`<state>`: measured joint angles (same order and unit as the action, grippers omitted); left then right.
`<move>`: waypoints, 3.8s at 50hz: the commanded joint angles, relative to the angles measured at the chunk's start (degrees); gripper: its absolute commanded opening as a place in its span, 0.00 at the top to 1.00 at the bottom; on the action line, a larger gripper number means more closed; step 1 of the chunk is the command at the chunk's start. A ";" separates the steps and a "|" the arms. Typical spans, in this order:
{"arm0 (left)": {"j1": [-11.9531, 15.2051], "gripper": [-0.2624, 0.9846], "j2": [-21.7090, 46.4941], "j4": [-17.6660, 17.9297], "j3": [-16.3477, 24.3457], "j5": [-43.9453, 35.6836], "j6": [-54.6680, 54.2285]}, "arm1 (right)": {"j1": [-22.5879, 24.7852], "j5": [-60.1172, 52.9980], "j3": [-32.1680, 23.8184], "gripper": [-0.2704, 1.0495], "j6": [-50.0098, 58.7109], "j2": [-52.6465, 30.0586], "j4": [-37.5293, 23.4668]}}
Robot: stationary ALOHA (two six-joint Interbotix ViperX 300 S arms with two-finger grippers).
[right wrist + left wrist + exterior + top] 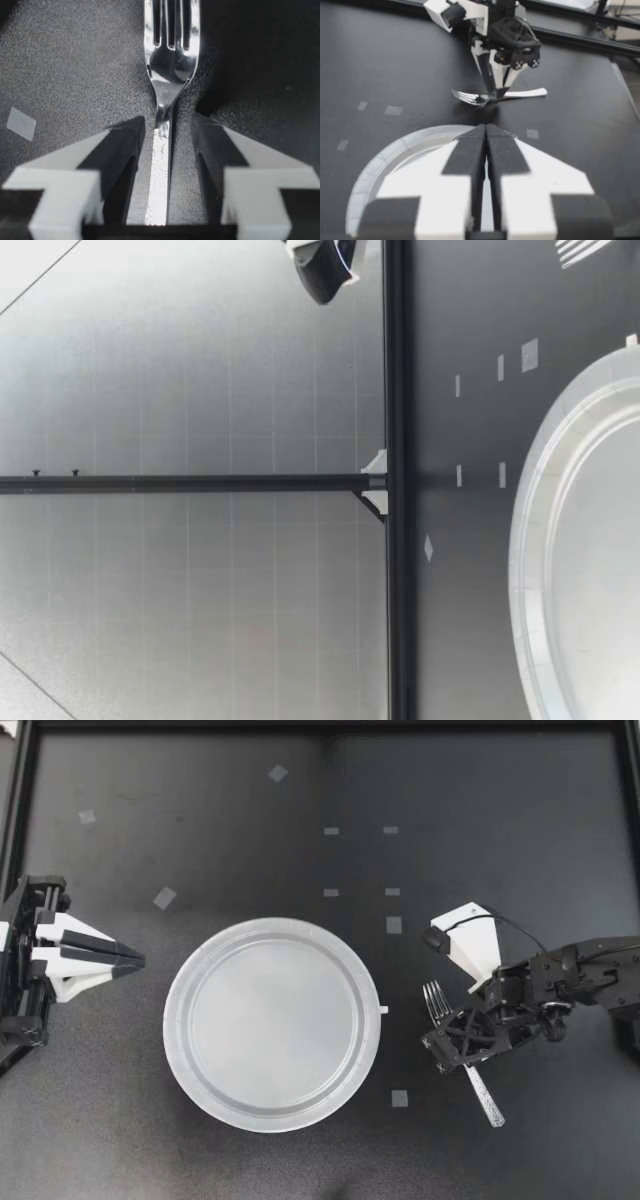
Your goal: Pick up the fork and place it on the plate.
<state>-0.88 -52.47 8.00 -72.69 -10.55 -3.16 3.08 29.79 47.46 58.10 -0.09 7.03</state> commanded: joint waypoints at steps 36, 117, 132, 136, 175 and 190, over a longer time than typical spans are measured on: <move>-0.09 0.67 -3.60 -0.09 -1.49 -0.44 -1.23 | 0.09 3.96 -7.21 0.79 -1.32 1.05 -1.76; -3.16 0.26 24.08 -2.29 14.94 -21.80 -2.55 | -8.09 -62.58 -21.88 0.79 -41.57 4.83 -23.47; -3.43 0.44 24.17 -2.29 14.85 -21.97 -2.55 | -8.00 -64.25 -21.88 0.79 -41.31 4.48 -23.55; -3.43 0.50 24.08 -2.29 14.85 -21.97 -2.46 | -8.00 -64.25 -21.71 0.79 -41.22 4.48 -23.55; -3.43 0.76 20.83 -2.11 13.89 -11.60 -4.66 | -8.44 -62.31 -18.90 0.20 -38.41 5.54 -22.59; -3.69 0.76 15.12 0.53 6.50 29.27 -18.63 | -9.40 -49.57 -1.58 0.20 -33.49 21.88 -14.24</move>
<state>-4.22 -36.39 6.59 -62.49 4.13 -16.00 -5.89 -22.59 39.64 22.41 13.97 -11.69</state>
